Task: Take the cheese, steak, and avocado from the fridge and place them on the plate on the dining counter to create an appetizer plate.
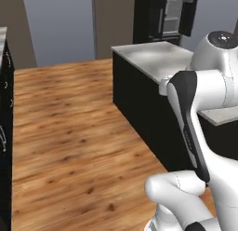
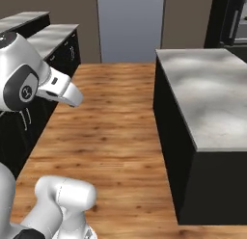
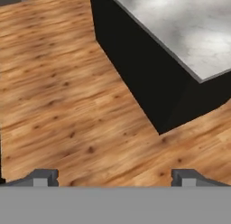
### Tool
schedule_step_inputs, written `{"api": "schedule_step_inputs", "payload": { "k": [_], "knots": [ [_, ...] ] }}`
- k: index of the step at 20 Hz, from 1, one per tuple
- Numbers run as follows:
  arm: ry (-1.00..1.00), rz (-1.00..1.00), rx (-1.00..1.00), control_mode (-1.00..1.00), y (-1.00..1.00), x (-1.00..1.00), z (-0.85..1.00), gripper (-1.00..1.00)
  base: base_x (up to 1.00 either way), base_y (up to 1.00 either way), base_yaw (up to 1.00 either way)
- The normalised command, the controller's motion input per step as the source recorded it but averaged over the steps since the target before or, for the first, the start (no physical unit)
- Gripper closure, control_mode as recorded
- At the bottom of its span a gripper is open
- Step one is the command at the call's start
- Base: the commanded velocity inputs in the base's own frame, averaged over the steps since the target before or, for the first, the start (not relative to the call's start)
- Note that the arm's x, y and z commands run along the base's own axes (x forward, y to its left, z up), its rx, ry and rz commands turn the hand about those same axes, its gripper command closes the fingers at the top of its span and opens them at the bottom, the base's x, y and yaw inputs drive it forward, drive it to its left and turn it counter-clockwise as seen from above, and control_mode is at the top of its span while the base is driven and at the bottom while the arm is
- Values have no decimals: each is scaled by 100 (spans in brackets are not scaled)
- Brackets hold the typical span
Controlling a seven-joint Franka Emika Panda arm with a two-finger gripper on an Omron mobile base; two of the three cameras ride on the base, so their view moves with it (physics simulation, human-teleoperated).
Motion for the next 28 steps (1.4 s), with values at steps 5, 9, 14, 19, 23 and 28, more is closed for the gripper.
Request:
{"api": "schedule_step_inputs", "payload": {
  "k": [5,9,14,19,23,28],
  "knots": [
    [0,0,0,100,0,0,0,-100,0,-100,17],
    [0,0,0,100,0,0,0,-100,0,-100,10],
    [0,0,0,100,0,0,0,-100,0,-100,4],
    [0,0,0,100,0,0,0,-100,0,-100,2],
    [0,0,0,100,0,0,0,-100,0,-100,3],
    [0,0,0,100,0,0,0,-100,0,-100,4]
  ]
}}
